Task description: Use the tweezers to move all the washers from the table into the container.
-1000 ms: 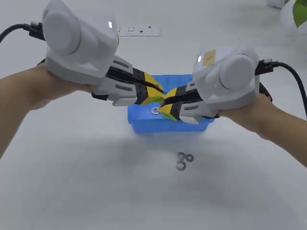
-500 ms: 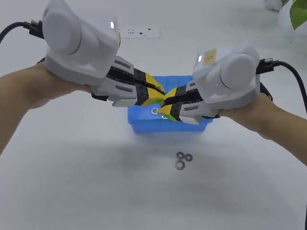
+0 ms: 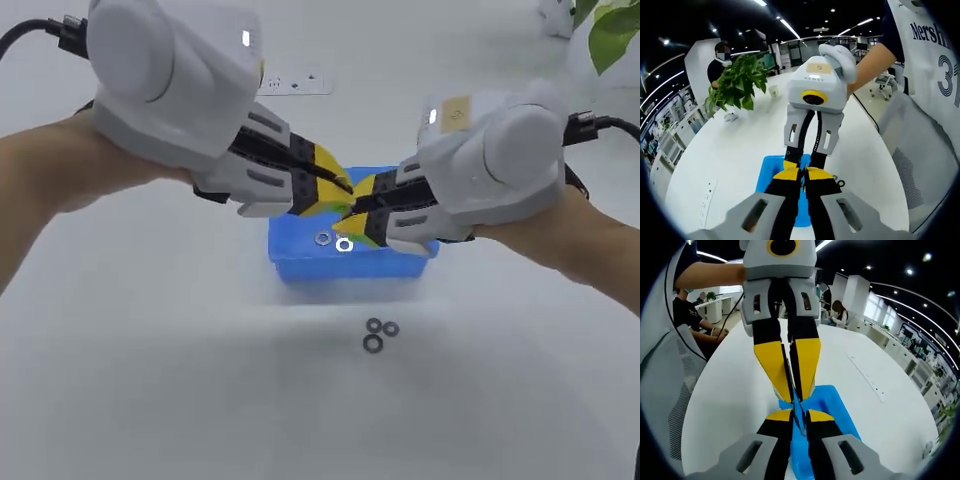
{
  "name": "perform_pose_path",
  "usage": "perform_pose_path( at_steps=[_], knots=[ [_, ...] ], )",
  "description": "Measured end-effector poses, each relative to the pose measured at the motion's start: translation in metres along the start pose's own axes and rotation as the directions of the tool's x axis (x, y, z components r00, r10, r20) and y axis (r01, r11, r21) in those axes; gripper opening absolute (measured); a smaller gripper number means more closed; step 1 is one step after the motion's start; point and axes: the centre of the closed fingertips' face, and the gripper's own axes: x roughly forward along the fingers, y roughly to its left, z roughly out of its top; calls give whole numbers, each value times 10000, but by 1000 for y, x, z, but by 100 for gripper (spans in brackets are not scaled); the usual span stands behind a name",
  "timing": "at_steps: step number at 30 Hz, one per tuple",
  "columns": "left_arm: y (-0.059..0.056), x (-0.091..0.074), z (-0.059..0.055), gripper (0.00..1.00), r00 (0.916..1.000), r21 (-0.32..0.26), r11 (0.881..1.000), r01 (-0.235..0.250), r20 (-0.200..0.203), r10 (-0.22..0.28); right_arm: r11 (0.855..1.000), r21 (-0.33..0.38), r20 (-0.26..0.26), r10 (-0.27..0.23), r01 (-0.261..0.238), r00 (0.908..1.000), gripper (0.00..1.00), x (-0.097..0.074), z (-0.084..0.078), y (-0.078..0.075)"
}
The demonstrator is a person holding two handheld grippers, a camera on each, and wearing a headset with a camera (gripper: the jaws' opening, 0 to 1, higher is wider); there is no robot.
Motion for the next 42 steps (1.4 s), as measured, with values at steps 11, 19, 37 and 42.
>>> perform_pose_path(
  at_steps=[11,19,37,42],
  knots=[
    [-27,0,19,7,9996,-58,9998,-172,211,173,9979,-632,-123,103,-111,9999,11,-24,2,23],
    [-56,2,24,7,9995,27,9999,-144,270,143,9978,-624,-123,214,-222,9997,10,-36,-2,50],
    [-99,14,-1,7,9994,-899,9954,335,53,-331,9956,383,-142,859,-853,9962,10,-26,-27,103],
    [-102,19,-7,7,9989,-1189,9918,464,111,-454,9918,919,-47,899,-891,9959,11,-22,-33,108]
  ],
)
